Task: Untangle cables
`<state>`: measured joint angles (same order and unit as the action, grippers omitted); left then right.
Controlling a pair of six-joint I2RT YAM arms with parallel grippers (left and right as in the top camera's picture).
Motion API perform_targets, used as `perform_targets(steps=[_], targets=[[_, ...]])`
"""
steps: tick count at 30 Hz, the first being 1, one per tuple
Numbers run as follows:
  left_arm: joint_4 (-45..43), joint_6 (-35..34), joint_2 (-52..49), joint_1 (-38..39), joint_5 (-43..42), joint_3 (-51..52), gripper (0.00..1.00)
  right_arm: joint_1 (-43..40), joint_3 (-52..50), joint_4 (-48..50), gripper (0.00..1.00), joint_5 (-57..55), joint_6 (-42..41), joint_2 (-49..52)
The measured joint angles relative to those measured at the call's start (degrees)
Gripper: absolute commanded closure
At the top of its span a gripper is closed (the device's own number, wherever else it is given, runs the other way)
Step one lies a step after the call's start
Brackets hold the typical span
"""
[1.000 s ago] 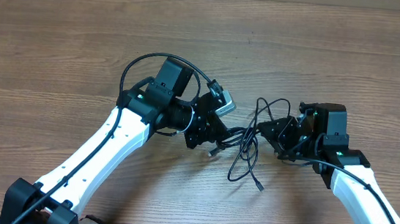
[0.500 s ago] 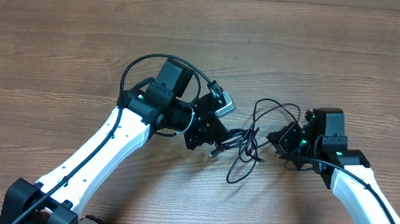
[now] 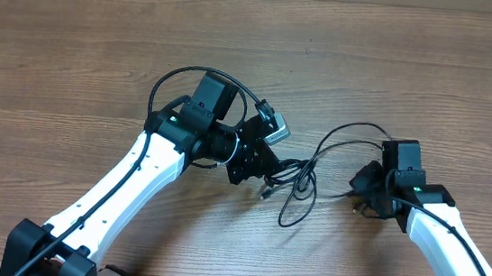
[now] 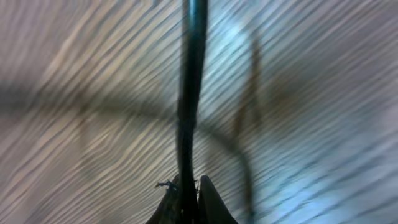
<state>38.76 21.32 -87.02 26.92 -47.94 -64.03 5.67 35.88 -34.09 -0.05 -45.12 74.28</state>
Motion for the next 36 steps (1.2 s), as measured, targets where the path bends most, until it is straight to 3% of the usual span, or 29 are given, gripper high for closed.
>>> perform_targets(steps=[6, 8, 10, 12, 13, 21, 29, 36], targets=[[0.4, 0.0, -0.1, 0.0, 0.6, 0.0, 0.96, 0.0, 0.0, -1.1, 0.93, -6.9, 0.0, 0.0], [0.4, 0.0, -0.1, 0.0, 0.8, 0.0, 0.96, 0.0, 0.0, -1.1, 0.7, -7.9, -0.2, 0.0], [0.4, 0.0, -0.1, 0.0, 0.9, 0.0, 0.96, 0.0, 0.0, -1.1, 0.35, -8.0, -0.1, 0.0], [0.4, 0.0, -0.1, 0.0, 1.6, 0.0, 0.96, 0.0, 0.0, -1.2, 0.1, -7.4, 0.1, 0.0], [0.4, 0.0, -0.1, 0.0, 2.1, 0.0, 0.96, 0.0, 0.0, -1.1, 0.03, -7.1, 0.2, 0.0], [0.5, -5.9, -0.1, 0.0, 13.4, 0.0, 0.96, 0.0, 0.0, 2.0, 0.0, 0.7, 3.4, 0.1], [0.6, -13.6, -0.1, 0.0, 22.5, 0.0, 0.96, 0.0, 0.0, 9.6, 0.0, 21.5, 20.0, 0.2], [0.6, -17.7, -0.1, 0.0, 25.0, 0.0, 0.96, 0.1, 0.0, 8.8, 0.0, 37.1, 34.9, 0.2]])
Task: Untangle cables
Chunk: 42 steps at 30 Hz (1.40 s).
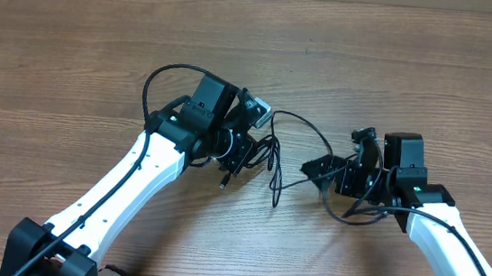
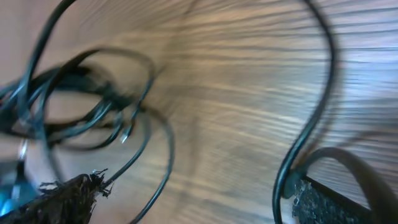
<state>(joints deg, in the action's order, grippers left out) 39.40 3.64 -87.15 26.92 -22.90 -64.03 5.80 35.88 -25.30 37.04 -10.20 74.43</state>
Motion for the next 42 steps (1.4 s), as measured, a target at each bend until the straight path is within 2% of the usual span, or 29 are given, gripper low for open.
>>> perform_targets(steps=[5, 13, 27, 35, 42], targets=[[0.0, -1.3, 0.0, 0.0, 0.7, 0.0, 0.96, 0.7, 0.0, -0.2, 0.0, 3.2, 4.3, 0.0], [-0.8, -2.9, 0.0, 0.0, 0.9, 0.0, 0.96, 0.7, 0.0, -1.5, 0.0, 3.2, 6.1, 0.0], [-13.4, -11.2, 0.0, -0.4, -6.1, 0.0, 0.96, 0.7, 0.0, -8.2, 0.0, -0.3, 6.6, 0.0], [-18.1, -20.0, 0.0, -6.8, -8.6, 0.0, 0.96, 0.7, 0.0, -10.4, 0.0, -1.3, 6.8, 0.0], [-17.8, -23.2, 0.0, -12.7, -8.6, 0.0, 0.96, 0.7, 0.0, -10.9, 0.0, -1.4, 6.8, 0.0]])
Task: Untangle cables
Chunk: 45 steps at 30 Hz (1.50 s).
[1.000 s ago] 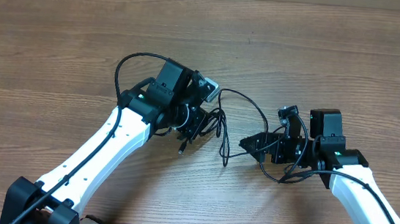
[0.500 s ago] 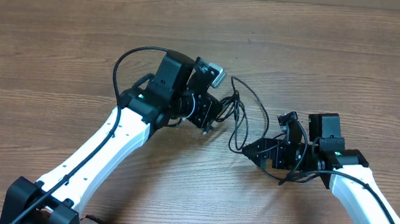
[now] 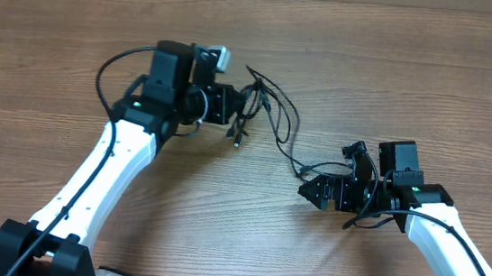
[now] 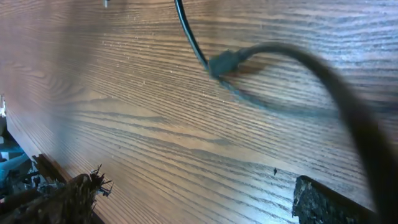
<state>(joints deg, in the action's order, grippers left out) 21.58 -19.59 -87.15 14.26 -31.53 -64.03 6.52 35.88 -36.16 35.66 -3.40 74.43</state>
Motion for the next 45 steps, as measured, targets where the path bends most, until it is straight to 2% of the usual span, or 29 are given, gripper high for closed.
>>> perform_targets(steps=[10, 15, 24, 30, 36, 45], targets=[[0.3, -1.2, 0.0, -2.2, 0.6, 0.0, 0.96, 0.0, 0.0, -0.8, 0.0, 0.1, 0.0, 0.0], [4.4, -1.2, 0.0, -2.1, 1.1, 0.0, 0.96, 0.0, 0.0, 0.5, 0.0, 1.4, 0.0, 0.0], [19.5, 0.5, 0.0, -1.5, 7.5, 0.0, 0.96, 0.0, 0.0, 15.7, 0.0, 19.9, 1.0, 0.0], [21.4, 0.5, 0.0, -1.0, 10.0, 0.0, 0.96, 0.0, 0.0, 20.9, 0.0, 30.2, 1.4, 0.0], [21.6, 0.5, 0.0, -0.9, 10.8, 0.0, 0.96, 0.0, 0.0, 20.4, 0.0, 32.6, 1.5, 0.0], [22.0, 0.5, 0.0, -0.9, 11.5, 0.0, 0.96, 0.0, 0.0, 8.0, 0.0, 23.1, 1.5, 0.0]])
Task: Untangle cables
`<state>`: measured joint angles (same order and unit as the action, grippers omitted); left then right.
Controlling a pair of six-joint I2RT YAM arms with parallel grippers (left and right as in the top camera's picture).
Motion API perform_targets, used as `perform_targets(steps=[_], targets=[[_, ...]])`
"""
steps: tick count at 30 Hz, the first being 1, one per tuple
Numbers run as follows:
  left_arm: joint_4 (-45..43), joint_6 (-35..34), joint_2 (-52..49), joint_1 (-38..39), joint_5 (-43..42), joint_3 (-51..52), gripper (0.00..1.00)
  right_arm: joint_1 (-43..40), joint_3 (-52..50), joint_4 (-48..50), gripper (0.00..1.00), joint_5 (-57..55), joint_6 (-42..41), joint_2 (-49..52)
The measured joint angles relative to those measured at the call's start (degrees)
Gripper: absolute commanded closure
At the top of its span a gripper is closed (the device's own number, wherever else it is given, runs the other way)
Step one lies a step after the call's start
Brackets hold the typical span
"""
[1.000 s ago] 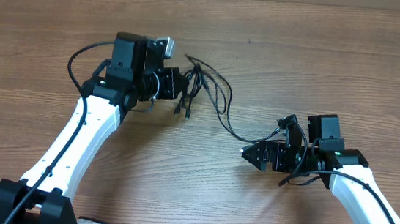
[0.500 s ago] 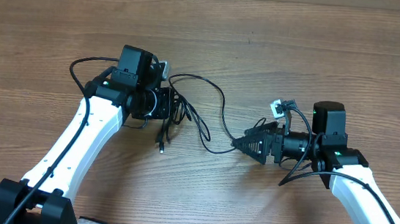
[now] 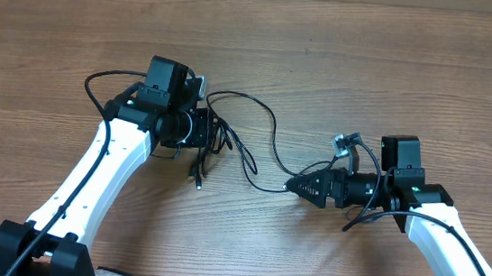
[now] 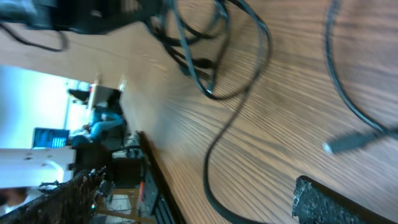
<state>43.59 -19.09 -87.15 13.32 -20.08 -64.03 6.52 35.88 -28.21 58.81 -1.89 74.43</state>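
Note:
A tangle of thin black cables (image 3: 217, 141) hangs at my left gripper (image 3: 201, 134), which is shut on it left of the table's middle. One loose end with a plug (image 3: 198, 184) trails toward the front. A single black strand (image 3: 273, 139) loops from the bundle to the right and reaches my right gripper (image 3: 297, 186). That gripper points left, rolled on its side. In the right wrist view it (image 4: 205, 202) stands open, and the strand (image 4: 211, 163) passes between the fingers (image 4: 329, 202) untouched. A loose plug (image 4: 354, 143) lies on the wood to the right.
The wooden table (image 3: 388, 70) fills the overhead view. A grey connector (image 3: 346, 143) sits just above the right wrist. The right arm's own cable (image 3: 367, 220) curls beside it.
My left gripper has moved from the far left toward the front and centre with the bundle. The right gripper has rolled onto its side, still open, and a strand now runs between its fingers.
First my left gripper held the tangle at the table's middle while the right was shut on a cable. Then the right stood open. Then the left had carried the bundle far left and back, stretching strands out. Now it sits lower, one strand reaching the right gripper.

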Motion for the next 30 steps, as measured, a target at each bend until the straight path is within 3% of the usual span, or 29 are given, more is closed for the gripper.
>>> perform_targets(steps=[6, 15, 22, 30], targets=[[0.1, 0.0, 0.0, 0.1, 2.6, 0.0, 0.96, 0.0, 0.0, -2.0, 0.0, -0.9, 0.8, 0.0], [-0.6, 0.0, 0.0, 0.1, 4.6, 0.0, 0.96, 0.0, 0.0, -4.6, 0.0, 7.3, 7.6, 0.0], [-0.4, 0.0, 0.0, 0.8, 4.1, 0.0, 0.96, 0.0, 0.0, 4.9, 0.0, 14.4, 8.3, 0.0], [-0.4, 0.0, 0.0, 7.4, 3.7, 0.0, 0.96, 0.0, 0.0, 18.2, 0.0, 16.7, 2.1, 0.0]])
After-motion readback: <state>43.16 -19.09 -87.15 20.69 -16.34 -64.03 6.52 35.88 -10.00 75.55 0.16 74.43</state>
